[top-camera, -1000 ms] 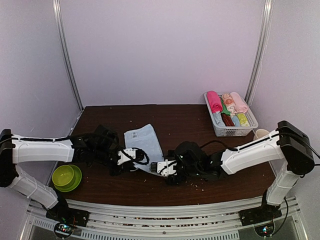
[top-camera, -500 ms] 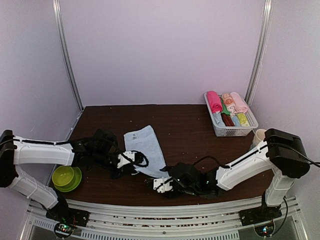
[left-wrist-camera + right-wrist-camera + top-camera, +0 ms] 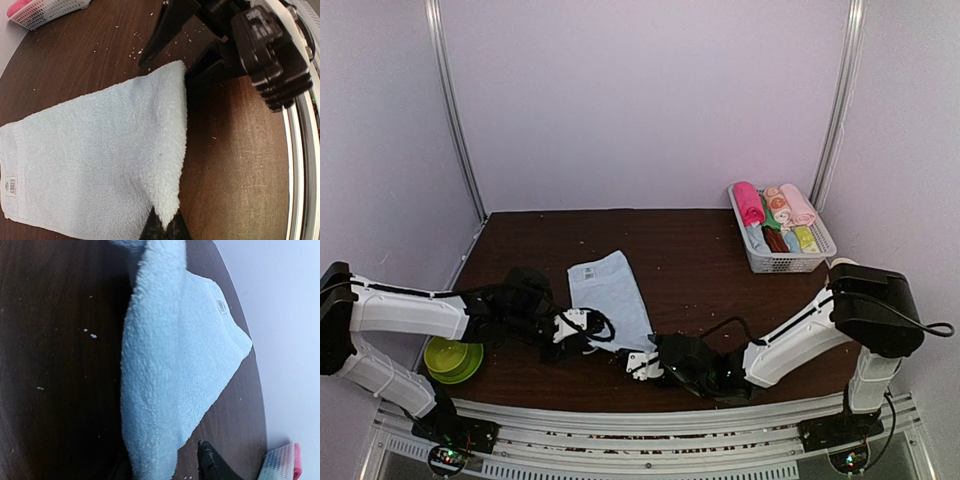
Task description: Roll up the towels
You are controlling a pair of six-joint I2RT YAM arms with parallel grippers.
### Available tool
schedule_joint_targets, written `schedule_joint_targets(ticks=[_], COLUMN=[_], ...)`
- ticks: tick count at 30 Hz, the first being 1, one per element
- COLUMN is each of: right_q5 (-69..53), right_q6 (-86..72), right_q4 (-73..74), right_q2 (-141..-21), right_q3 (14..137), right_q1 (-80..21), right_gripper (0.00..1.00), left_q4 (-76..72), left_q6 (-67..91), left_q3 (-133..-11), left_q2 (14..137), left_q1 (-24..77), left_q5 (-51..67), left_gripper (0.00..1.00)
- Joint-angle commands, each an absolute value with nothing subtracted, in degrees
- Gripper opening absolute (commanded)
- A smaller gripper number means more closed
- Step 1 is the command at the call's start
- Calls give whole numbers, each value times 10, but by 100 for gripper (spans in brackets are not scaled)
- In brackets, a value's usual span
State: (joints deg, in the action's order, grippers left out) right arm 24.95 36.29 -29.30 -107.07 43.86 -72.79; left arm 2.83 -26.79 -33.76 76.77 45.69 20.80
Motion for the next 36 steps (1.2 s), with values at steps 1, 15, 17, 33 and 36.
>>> schedule_joint_targets(ticks=[1, 15, 17, 33, 36], right_q5=[271, 177, 151, -56, -108], right_q6=[368, 346, 328, 265, 255], right_q4=[-306, -161, -116, 170, 253], right_q2=[-1084, -1046, -1042, -1080, -1112], right_q3=[441, 477, 490, 657, 722], right_q1=[-733, -731, -727, -658, -636], right_gripper=[34, 0, 0, 0, 0], left_q4=[-23, -82, -85, -58, -51], left_q6=[-259, -296, -315, -417, -429], left_q3=[-332, -271, -257, -217, -218], left_q2=[769, 717, 701, 575, 576], left_q1=[454, 456, 461, 478, 479], left_q5=[213, 232, 242, 228, 230], left_gripper=[0, 10, 32, 64, 64])
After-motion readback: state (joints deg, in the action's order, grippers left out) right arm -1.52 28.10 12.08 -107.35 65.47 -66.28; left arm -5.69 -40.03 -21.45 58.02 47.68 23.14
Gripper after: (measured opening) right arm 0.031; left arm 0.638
